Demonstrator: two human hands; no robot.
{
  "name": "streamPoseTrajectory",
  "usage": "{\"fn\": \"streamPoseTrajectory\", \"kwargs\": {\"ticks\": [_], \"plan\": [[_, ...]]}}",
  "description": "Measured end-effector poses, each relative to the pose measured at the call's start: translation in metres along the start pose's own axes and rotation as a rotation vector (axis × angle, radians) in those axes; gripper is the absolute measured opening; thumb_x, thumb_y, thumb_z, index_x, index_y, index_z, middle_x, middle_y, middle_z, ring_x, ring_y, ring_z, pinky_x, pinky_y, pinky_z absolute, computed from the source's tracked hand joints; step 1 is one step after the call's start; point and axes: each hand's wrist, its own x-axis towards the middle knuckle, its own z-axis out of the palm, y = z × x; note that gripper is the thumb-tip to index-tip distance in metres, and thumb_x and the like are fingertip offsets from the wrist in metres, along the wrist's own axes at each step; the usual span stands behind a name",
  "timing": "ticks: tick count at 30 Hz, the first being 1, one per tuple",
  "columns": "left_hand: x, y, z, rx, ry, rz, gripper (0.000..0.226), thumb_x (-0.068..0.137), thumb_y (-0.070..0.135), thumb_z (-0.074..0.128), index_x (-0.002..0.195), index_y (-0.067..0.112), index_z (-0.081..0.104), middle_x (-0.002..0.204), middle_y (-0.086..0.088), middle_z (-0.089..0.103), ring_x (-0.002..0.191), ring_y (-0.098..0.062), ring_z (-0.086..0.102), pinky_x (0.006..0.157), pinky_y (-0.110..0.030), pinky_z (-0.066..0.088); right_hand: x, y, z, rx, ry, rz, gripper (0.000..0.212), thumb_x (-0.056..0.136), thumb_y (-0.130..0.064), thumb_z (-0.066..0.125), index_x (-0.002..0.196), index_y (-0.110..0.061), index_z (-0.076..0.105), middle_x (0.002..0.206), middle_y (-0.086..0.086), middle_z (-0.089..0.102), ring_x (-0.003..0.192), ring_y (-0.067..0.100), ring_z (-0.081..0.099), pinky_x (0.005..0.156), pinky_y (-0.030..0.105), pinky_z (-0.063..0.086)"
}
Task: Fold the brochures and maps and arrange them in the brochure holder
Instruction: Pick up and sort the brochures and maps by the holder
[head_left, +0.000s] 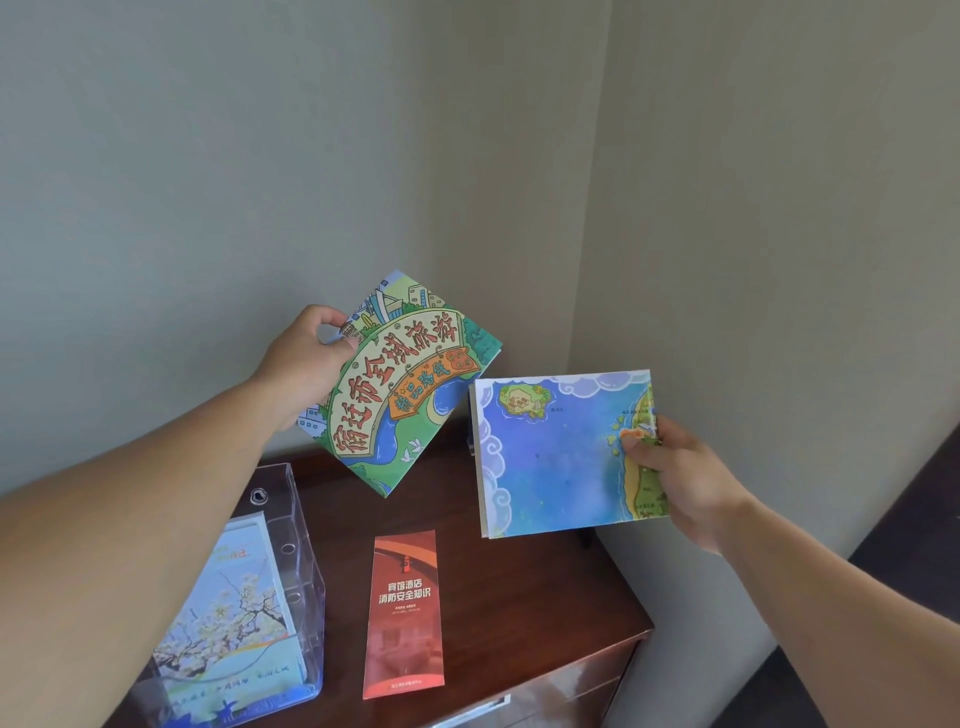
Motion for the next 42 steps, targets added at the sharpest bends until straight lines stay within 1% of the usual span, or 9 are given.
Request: {"fn": "streamPoseTrajectory", "kwargs": {"ticks": [8,15,17,21,27,32,36,39,42], "plan": [[-0.005,0.008,0.007,-0.038,-0.023,-0.036,0.013,0.098,0.03,0.057,0.11,0.032,0.052,0.087,0.0,0.07,0.069,-0.019,0.068,0.055,-0.029,0.048,-0.002,0.0,-0.005,-0.007,0.027,0.008,0.024,0.098,-0.008,0.053,0.119,-0.013,0.065,0.111,0.009,0.075,0.099,0.031,0.072,0.09,0.047,0.054],[-0.008,0.016,0.01,0.002,0.017,-0.028,0.012,0.098,0.03,0.056,0.108,0.034,0.051,0.082,0.006,0.067,0.064,-0.012,0.064,0.05,-0.025,0.042,-0.001,-0.001,-0.011,0.038,0.028,-0.007,0.025,0.098,-0.008,0.053,0.12,-0.011,0.064,0.111,0.01,0.075,0.092,0.028,0.074,0.071,0.038,0.058],[-0.008,0.016,0.008,0.002,0.023,-0.031,0.012,0.098,0.03,0.055,0.109,0.033,0.051,0.083,0.005,0.066,0.064,-0.013,0.065,0.051,-0.025,0.042,-0.001,-0.001,-0.011,0.047,0.022,-0.009,0.024,0.098,-0.008,0.053,0.119,-0.012,0.065,0.11,0.009,0.075,0.091,0.028,0.074,0.067,0.037,0.06],[-0.008,0.014,0.005,-0.014,0.022,-0.053,0.012,0.098,0.031,0.055,0.109,0.034,0.05,0.086,0.002,0.069,0.067,-0.017,0.067,0.053,-0.027,0.045,-0.002,-0.003,-0.008,0.04,0.016,-0.012,0.026,0.098,-0.008,0.053,0.12,-0.012,0.065,0.112,0.01,0.074,0.097,0.031,0.073,0.08,0.042,0.056],[-0.008,0.012,0.005,-0.039,-0.002,-0.083,0.011,0.098,0.031,0.054,0.108,0.034,0.051,0.089,-0.001,0.071,0.073,-0.022,0.07,0.059,-0.035,0.055,-0.002,-0.004,-0.004,0.035,0.018,-0.009,0.025,0.098,-0.009,0.054,0.121,-0.013,0.064,0.112,0.009,0.074,0.099,0.031,0.072,0.087,0.044,0.054],[-0.008,0.012,0.008,-0.064,-0.014,-0.099,0.012,0.098,0.031,0.055,0.109,0.034,0.052,0.086,-0.001,0.071,0.071,-0.021,0.07,0.058,-0.036,0.056,-0.003,-0.006,-0.001,0.024,0.017,-0.019,0.023,0.098,-0.009,0.053,0.118,-0.015,0.065,0.108,0.006,0.076,0.093,0.027,0.074,0.076,0.038,0.057],[-0.007,0.012,0.01,-0.08,0.002,-0.12,0.012,0.1,0.028,0.052,0.111,0.032,0.053,0.087,-0.001,0.07,0.067,-0.017,0.068,0.05,-0.027,0.048,-0.003,-0.007,-0.001,0.028,0.018,-0.02,0.025,0.099,-0.009,0.053,0.12,-0.014,0.064,0.11,0.007,0.075,0.095,0.028,0.074,0.079,0.039,0.056],[-0.005,0.012,0.009,-0.123,0.006,-0.157,0.013,0.101,0.025,0.051,0.112,0.031,0.054,0.092,-0.004,0.07,0.07,-0.02,0.069,0.051,-0.03,0.05,-0.004,-0.008,-0.002,0.028,0.025,-0.019,0.023,0.099,-0.009,0.053,0.117,-0.015,0.065,0.108,0.006,0.076,0.093,0.027,0.074,0.075,0.038,0.057],[-0.005,0.012,0.01,-0.151,0.01,-0.176,0.012,0.101,0.023,0.05,0.11,0.03,0.054,0.095,-0.006,0.071,0.073,-0.022,0.07,0.054,-0.033,0.053,-0.004,-0.009,-0.003,0.022,0.03,-0.022,0.023,0.099,-0.009,0.053,0.118,-0.014,0.065,0.108,0.007,0.076,0.094,0.028,0.074,0.077,0.039,0.057]]}}
